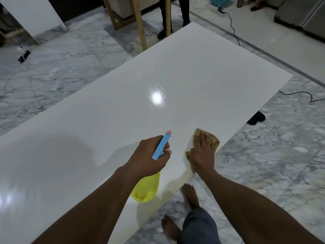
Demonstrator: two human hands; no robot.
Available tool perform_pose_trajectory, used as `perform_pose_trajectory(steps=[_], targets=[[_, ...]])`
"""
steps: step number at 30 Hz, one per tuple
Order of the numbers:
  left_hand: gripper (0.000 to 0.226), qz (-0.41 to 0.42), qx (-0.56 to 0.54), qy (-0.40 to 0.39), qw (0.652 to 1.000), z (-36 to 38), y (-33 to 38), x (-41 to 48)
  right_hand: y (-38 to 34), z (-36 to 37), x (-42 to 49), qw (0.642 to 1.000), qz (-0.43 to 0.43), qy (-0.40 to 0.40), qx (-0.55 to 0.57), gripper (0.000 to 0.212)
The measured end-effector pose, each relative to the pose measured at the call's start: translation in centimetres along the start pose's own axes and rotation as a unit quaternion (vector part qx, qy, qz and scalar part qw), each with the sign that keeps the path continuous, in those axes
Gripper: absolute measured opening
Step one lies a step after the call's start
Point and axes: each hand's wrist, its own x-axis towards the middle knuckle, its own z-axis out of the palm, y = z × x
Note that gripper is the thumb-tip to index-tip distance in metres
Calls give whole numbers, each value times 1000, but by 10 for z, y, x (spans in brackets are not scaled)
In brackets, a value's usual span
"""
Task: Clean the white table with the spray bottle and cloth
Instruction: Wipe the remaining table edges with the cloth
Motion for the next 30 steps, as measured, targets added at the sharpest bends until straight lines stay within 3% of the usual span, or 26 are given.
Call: perform_pose_trajectory(steps=[2,4,6,7,10,11,13,15,17,20,22,24,26,27,28,30], targets=[[9,3,3,-4,1000,5,2,3,0,-4,2,999,3,-7,39,74],[8,11,3,-11,1000,12,8,9,2,-22,2,989,21,-5,149,62],[8,24,6,-17,1000,21,21,19,8,-58,2,935,109,7,336,43],[8,29,7,-19,999,24,29,25,12,-82,6,871,185,14,454,34],[8,49,1,-25,998,38,61,49,45,-135,22,552,325,-22,768,29],[8,54,-1,-29,998,43,71,56,60,-145,27,478,329,-29,814,30],[9,68,-3,-38,997,54,92,75,90,-165,34,401,311,-39,861,45],[10,76,-3,-45,996,68,116,98,119,-180,46,372,271,-80,884,67],[10,84,0,-44,995,84,139,125,145,-201,69,391,245,-101,882,80],[8,90,-2,-36,995,102,168,163,185,-235,121,463,234,-102,849,76],[7,84,-8,-36,996,116,188,194,214,-262,166,557,233,-104,790,69],[8,90,-10,-35,995,125,207,220,238,-285,208,658,219,-81,716,34],[9,102,-4,-29,994,135,222,243,262,-301,248,812,191,-17,551,17],[9,106,2,-25,994,139,226,252,274,-301,268,875,179,26,448,24],[10,108,7,-21,994,142,229,259,286,-299,286,915,161,59,364,40],[10,103,8,-12,995,145,229,271,309,-283,317,968,101,53,223,69]])
